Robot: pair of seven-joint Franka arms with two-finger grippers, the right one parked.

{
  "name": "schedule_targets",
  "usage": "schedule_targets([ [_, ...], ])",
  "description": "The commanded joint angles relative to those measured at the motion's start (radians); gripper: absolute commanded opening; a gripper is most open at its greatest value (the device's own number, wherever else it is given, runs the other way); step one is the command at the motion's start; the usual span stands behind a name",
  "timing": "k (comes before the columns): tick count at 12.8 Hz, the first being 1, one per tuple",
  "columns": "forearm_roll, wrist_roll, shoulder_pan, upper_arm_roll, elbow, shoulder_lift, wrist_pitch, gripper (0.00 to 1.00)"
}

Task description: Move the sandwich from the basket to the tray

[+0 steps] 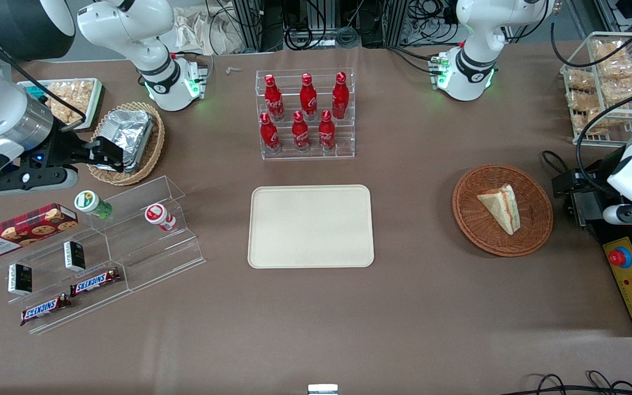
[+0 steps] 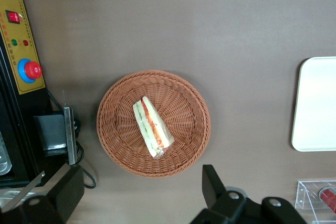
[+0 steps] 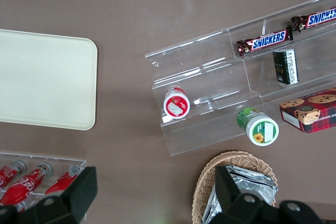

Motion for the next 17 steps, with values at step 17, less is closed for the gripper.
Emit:
schedule_targets([
  [17,-0.006,-0.472,0.023,0.023,-0.717,-0.27,0.511,1.0],
])
